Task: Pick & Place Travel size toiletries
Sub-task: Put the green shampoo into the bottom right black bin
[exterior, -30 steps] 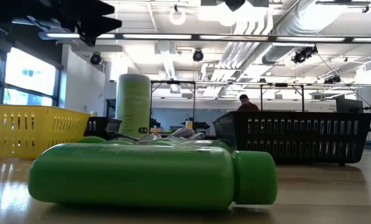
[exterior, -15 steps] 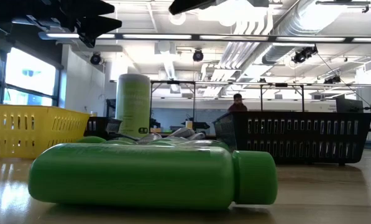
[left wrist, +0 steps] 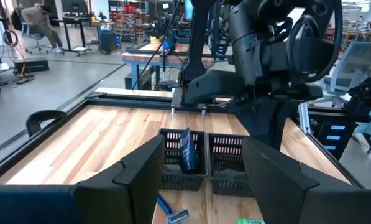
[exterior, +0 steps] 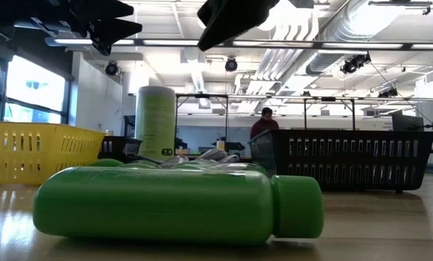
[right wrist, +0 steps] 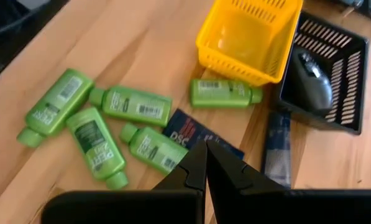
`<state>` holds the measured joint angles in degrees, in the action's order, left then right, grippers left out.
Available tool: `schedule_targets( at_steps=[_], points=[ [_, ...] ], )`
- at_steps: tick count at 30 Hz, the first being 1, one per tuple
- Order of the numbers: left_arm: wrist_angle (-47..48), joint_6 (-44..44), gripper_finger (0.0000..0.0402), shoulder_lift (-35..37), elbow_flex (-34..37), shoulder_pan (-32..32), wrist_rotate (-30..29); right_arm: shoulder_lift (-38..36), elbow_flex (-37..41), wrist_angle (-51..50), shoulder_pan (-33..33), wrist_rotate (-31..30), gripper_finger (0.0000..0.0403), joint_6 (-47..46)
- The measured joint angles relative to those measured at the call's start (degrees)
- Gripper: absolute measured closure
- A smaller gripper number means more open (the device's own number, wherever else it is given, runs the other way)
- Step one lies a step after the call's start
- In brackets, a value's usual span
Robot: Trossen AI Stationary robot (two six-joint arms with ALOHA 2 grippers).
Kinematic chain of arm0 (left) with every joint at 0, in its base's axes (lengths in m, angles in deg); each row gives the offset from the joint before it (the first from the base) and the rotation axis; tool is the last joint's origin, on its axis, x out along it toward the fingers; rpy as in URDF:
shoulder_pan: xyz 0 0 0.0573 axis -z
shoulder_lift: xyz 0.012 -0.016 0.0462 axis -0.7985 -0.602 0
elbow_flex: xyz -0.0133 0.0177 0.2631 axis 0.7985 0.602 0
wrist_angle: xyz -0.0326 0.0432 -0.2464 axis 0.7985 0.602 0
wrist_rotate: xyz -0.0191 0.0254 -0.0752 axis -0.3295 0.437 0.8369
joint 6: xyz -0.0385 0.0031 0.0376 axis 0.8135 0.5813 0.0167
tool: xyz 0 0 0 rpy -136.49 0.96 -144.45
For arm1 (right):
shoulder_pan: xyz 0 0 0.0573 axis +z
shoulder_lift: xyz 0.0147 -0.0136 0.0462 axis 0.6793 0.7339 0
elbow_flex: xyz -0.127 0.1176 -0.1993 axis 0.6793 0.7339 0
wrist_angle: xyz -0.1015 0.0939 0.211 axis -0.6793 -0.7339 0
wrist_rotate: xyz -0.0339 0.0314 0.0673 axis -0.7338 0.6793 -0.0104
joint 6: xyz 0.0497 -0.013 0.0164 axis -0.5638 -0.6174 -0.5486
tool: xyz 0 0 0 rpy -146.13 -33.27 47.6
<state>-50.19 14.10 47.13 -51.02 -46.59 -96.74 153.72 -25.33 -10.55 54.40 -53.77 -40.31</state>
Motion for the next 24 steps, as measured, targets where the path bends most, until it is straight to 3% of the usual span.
schedule_targets(
  at_steps=[8, 18, 24],
  points=[
    [0.04, -0.66, 0.0191, 0.0, 0.0, 0.0, -0.02, 1.24, -1.42, 2.08, -0.16, 1.32, 0.0401, 0.86],
    [1.28, -0.47, 0.0191, -0.02, -0.04, 0.0, -0.24, 9.78, -1.31, 1.56, 0.16, 8.41, 0.0401, 1.68],
    [2.27, -0.24, 0.0191, -0.02, -0.04, 0.0, -0.21, 11.15, -1.33, 3.04, 0.84, 5.06, 0.0401, 1.75]
  ],
)
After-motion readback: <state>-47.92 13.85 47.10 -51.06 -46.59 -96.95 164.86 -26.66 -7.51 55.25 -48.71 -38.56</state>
